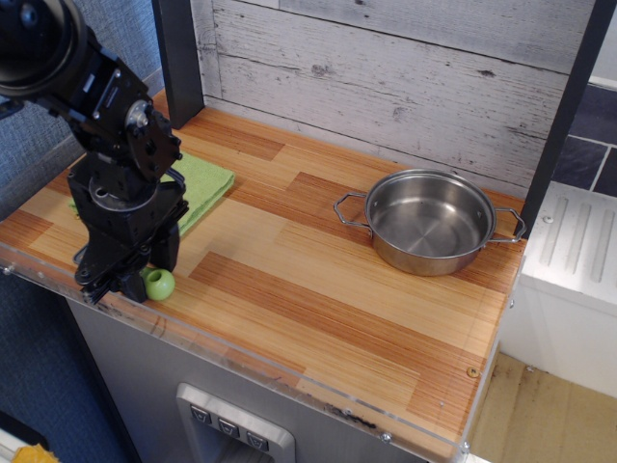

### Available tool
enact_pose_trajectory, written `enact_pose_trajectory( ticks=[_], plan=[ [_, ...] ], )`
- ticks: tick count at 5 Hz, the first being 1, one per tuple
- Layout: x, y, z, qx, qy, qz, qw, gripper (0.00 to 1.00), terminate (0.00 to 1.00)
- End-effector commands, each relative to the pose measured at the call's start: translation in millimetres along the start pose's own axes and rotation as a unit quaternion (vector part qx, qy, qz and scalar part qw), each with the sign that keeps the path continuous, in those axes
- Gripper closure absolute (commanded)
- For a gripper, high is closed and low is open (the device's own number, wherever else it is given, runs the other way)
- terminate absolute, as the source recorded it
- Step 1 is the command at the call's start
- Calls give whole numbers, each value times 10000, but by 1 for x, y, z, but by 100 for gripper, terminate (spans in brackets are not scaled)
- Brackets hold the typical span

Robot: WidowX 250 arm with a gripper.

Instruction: Take the spatula and place it below the green cloth.

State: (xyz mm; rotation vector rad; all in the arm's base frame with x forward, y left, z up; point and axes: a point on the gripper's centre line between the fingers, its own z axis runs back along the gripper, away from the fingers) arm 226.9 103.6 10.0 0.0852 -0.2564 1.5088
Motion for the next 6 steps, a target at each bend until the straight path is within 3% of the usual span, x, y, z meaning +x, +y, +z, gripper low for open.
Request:
enact_pose_trajectory(
  ticks=[1,4,6],
  plan=[
    [5,-8,14,-40,-116,5,9999,0,0],
    [9,-33,59,-241,-39,-44,9997,0,0],
    [25,-49,110,-686,33,-152,9975,0,0]
  ],
)
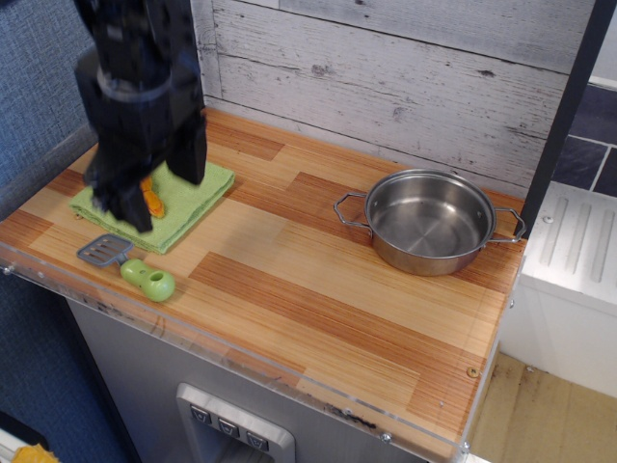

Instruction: Take the spatula and place it below the green cloth.

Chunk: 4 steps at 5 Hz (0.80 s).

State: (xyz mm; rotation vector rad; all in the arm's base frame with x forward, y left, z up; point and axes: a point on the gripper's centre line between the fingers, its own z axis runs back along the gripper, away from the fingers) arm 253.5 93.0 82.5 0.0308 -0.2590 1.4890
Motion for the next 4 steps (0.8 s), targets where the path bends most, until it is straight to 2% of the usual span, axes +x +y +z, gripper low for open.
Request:
enact_pose_trajectory(
  ticks=[1,3,4],
  plan=[
    [24,-22,64,-818,-65,-356,9960,0,0],
    [24,-22,64,-818,-65,-356,9960,0,0],
    [24,-22,64,-818,-65,-356,9960,0,100]
  ],
)
